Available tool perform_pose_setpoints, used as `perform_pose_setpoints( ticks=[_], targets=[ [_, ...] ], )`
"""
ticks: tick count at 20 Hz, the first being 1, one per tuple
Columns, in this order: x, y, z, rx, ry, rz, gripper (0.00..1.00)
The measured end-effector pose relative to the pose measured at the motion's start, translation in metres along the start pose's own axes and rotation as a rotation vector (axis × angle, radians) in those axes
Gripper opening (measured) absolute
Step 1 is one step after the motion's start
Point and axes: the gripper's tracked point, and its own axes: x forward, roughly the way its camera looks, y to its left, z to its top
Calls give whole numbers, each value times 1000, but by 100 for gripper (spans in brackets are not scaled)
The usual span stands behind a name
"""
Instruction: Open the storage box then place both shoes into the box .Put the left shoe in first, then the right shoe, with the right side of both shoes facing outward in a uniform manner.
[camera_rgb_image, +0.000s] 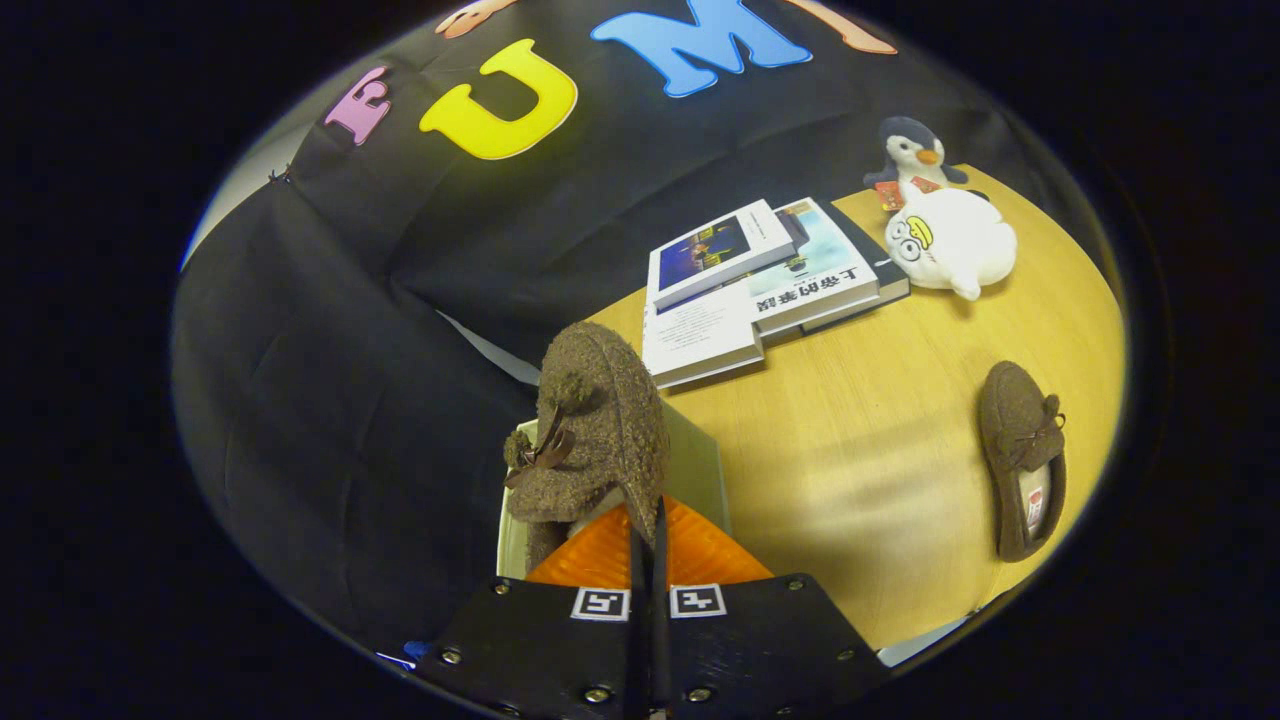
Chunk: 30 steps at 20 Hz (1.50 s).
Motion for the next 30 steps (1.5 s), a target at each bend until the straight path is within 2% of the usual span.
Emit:
perform_pose_setpoints(
  ticks=[10,18,22,27,30],
  targets=[
    [71,44,-48,-16,94,-1,1],
    [119,46,-89,5,144,-81,1],
    [134,46,-105,32,162,-122,1],
    [139,50,-116,15,184,-132,3],
    [137,57,-123,-26,209,-91,6]
  ],
)
